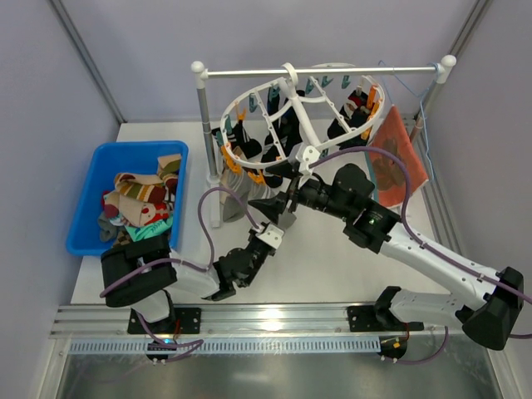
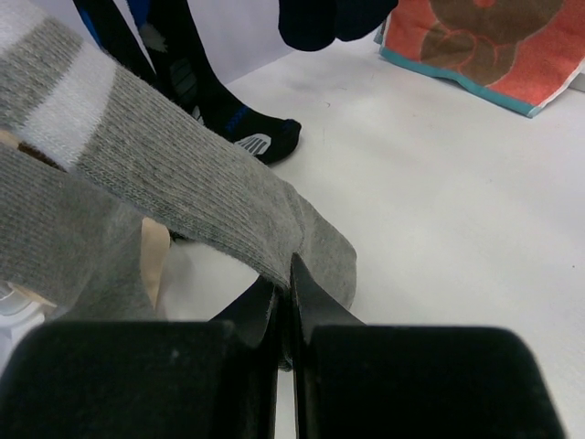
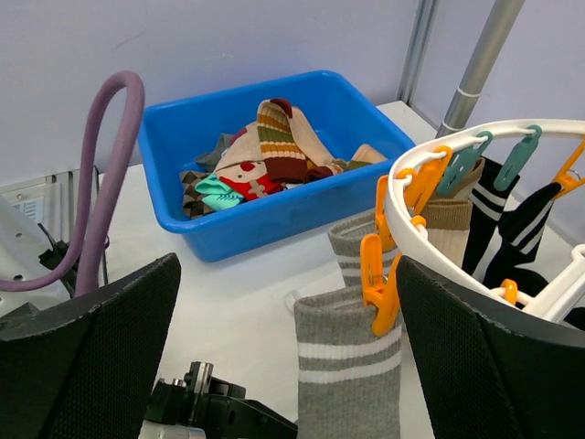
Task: Remove the socks clipped to the hanger
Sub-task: Remove the sock from the hanger.
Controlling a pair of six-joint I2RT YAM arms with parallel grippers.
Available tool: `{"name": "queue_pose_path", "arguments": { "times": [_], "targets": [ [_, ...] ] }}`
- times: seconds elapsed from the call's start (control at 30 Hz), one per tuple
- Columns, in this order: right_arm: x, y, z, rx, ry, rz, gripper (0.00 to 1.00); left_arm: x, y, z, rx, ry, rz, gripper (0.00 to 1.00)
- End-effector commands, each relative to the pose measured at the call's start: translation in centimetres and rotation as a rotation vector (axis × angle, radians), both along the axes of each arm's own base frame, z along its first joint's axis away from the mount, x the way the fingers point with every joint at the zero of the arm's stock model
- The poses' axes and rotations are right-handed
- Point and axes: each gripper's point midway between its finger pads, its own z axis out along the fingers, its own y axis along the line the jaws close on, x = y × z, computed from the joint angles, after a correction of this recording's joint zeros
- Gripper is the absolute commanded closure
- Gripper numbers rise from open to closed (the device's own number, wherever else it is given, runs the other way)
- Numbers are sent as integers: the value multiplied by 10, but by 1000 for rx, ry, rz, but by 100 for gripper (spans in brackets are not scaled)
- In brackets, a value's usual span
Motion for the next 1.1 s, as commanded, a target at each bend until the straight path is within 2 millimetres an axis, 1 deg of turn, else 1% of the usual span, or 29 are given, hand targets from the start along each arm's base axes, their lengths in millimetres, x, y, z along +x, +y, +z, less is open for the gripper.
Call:
{"name": "queue_pose_path", "arguments": {
  "times": [0.0,0.07,0.1,0.23,0.4,0.5,0.67,0.73,0.87,1.0,1.07],
  "targets": [
    [3,1,28,60,-16,-27,0,-5,8,62,-272,-90,-6,100],
    [5,4,29,61,-15,-33,0,-5,8,61,-272,-89,-8,100],
    [10,6,25,51,-6,-45,0,-5,9,60,-269,-87,-7,100],
    [12,15,23,43,21,-57,0,-4,10,60,-269,-86,1,100],
    [1,23,20,37,23,-53,0,-4,14,60,-272,-84,13,100],
    [1,22,16,35,28,-77,0,-5,17,61,-277,-84,14,100],
    [-1,26,6,28,57,-85,0,-4,20,61,-277,-85,27,100],
    [0,27,5,30,59,-96,0,-4,19,60,-275,-83,27,100],
    [0,32,-6,32,91,-98,0,-4,20,61,-273,-84,30,100],
    [6,38,-17,29,124,-110,0,-4,20,60,-274,-82,28,100],
    [11,38,-20,27,132,-139,0,-4,21,60,-275,-82,30,100]
  ]
}}
